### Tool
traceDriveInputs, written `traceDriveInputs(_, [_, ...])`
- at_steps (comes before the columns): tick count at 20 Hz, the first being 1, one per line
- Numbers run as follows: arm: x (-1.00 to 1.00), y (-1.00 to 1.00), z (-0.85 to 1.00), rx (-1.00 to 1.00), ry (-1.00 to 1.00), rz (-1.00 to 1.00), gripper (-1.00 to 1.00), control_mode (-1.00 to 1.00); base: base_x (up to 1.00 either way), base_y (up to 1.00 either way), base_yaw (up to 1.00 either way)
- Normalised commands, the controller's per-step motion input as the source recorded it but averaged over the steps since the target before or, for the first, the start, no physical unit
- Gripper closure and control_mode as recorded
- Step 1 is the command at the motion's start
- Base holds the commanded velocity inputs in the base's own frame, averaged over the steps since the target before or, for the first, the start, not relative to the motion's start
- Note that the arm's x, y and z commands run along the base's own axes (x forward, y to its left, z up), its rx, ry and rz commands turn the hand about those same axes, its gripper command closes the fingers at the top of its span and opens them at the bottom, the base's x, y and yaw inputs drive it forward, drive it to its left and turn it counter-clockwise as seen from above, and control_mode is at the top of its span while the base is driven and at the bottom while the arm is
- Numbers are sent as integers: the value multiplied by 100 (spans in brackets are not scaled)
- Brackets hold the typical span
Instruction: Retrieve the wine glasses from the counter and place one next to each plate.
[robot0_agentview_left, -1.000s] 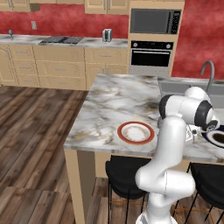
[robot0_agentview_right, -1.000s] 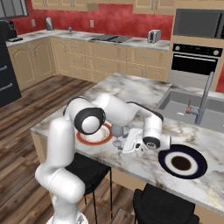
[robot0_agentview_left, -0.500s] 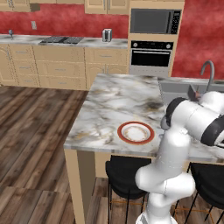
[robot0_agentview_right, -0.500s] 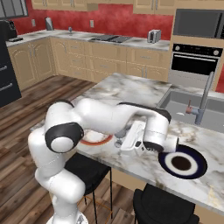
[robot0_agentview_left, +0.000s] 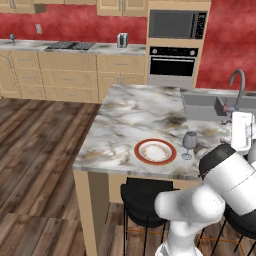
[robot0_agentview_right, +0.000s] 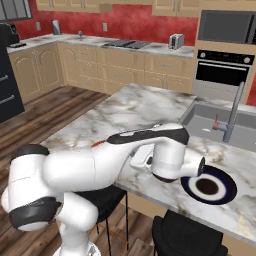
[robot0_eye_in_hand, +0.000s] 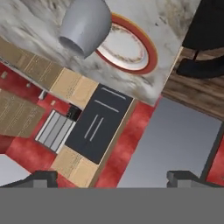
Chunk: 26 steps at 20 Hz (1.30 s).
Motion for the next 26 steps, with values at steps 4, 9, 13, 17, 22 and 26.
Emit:
traceDriveInputs(4, [-49, 85, 84, -8, -27, -12, -100, -100, 0, 0, 0])
traceDriveInputs(9, [-16, 99, 45, -16, -26, -13, -100, -100, 0, 0, 0])
traceDriveInputs(13, [-3, 49, 59, -10, -9, -1, -100, -100, 0, 0, 0])
traceDriveInputs(17, [-27, 8, 52, -2, -11, 0, -100, -100, 0, 0, 0])
traceDriveInputs(22, [-8, 43, 29, -2, -12, 0, -100, -100, 0, 0, 0])
traceDriveInputs(26, [-29, 23, 18, -1, -9, 0, -100, 100, -50, 38, 0])
